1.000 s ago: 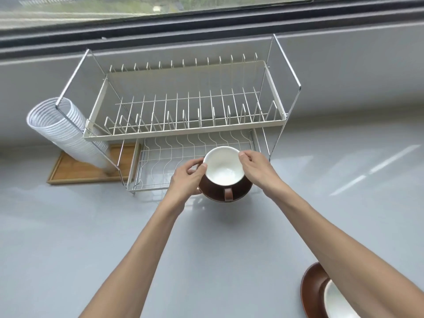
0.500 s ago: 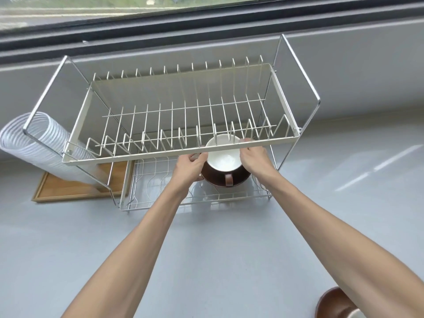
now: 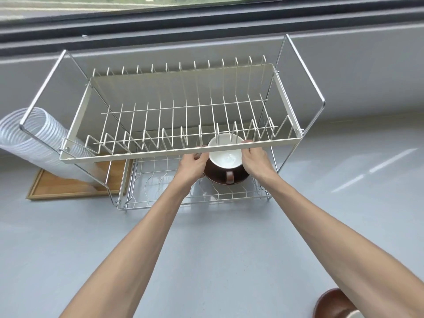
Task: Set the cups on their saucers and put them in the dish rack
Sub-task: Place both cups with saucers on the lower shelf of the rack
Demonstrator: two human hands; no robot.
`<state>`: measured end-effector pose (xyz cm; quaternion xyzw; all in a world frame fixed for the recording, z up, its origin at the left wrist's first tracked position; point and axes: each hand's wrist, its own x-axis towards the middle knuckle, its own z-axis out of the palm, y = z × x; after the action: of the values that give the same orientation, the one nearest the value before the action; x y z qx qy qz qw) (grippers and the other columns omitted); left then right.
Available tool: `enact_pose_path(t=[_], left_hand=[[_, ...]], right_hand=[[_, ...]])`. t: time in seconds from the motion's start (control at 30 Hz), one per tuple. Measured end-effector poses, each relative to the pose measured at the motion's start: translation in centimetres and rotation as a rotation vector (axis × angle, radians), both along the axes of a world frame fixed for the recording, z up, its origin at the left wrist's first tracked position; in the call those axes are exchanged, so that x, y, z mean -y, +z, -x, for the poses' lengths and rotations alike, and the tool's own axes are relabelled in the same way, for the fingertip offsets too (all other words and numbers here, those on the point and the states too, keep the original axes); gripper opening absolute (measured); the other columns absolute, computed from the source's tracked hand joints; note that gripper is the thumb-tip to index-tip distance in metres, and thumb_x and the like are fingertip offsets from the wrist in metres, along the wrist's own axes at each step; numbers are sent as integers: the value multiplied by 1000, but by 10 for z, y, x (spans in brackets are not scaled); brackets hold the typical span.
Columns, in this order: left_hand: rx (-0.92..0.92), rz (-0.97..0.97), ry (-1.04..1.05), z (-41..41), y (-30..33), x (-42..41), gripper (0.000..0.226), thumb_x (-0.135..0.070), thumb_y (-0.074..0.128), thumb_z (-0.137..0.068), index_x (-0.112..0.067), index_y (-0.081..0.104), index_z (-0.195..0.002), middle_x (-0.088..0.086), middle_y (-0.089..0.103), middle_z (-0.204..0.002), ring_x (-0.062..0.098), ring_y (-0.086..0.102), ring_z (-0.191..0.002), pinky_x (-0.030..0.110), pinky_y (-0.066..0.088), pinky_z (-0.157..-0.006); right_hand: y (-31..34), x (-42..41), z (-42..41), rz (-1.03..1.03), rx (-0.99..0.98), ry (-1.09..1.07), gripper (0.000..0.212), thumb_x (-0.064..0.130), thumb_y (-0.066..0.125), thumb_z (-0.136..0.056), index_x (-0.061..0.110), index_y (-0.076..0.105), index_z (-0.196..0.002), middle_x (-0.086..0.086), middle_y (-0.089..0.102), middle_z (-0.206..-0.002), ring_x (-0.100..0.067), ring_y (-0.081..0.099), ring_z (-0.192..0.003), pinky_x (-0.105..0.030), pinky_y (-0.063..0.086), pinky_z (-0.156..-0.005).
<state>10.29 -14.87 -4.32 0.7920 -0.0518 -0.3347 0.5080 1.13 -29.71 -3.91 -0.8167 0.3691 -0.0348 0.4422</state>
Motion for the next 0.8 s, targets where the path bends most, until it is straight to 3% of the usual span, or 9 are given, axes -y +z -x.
enact_pose_path(t=[0.1, 0.2, 0.33, 0.53, 0.6, 0.73, 0.8], left_hand=[[63, -44, -51, 6, 7, -2, 20, -37, 50, -98, -24, 64, -104, 0, 60, -106, 22, 58, -90, 44, 56, -89], [112, -95, -126, 12, 11, -9, 39, -34, 48, -101, -23, 55, -137, -2, 59, -119, 20, 58, -97, 44, 55, -90], [156, -158, -232, 24, 13, -22, 45, -33, 50, -100, -19, 54, -142, 4, 61, -124, 23, 60, -109, 42, 52, -96], [183, -265, -449, 48, 25, -34, 45, -40, 49, -100, -24, 51, -143, 2, 63, -132, 26, 62, -114, 34, 49, -95], [296, -352, -553, 58, 31, -37, 47, -43, 48, -100, -27, 50, -144, 1, 61, -137, 24, 59, -122, 36, 47, -103], [638, -626, -753, 88, 41, -43, 47, -44, 42, -100, -30, 47, -144, 5, 59, -142, 28, 54, -129, 39, 45, -102], [764, -722, -803, 106, 40, -46, 48, -45, 40, -100, -28, 46, -144, 7, 58, -141, 30, 54, -129, 43, 41, -104]], right_hand=[[1, -3, 6, 3, -24, 8, 36, 22, 26, -104, 2, 54, -92, -13, 58, -92, -32, 52, -91, -38, 38, -77], [7, -7, 16, 25, -34, 60, 37, 28, 28, -107, 2, 54, -117, -15, 58, -119, -33, 53, -111, -34, 34, -83], [14, -15, 34, 53, -18, 124, 39, 26, 34, -105, 9, 47, -137, -13, 55, -140, -33, 49, -128, -36, 37, -96], [25, -26, 67, 220, -181, 266, 48, 32, 42, -101, 9, 46, -143, -16, 56, -141, -35, 48, -132, -42, 40, -106], [31, -30, 81, 289, -237, 341, 49, 35, 43, -101, 13, 45, -145, -12, 56, -143, -32, 49, -133, -43, 41, -106], [36, -41, 117, 494, -325, 434, 41, 36, 41, -101, 19, 51, -136, -7, 57, -135, -32, 54, -123, -44, 47, -94], [36, -48, 137, 585, -327, 434, 42, 36, 41, -100, 19, 49, -138, -8, 54, -137, -32, 51, -126, -45, 45, -97]])
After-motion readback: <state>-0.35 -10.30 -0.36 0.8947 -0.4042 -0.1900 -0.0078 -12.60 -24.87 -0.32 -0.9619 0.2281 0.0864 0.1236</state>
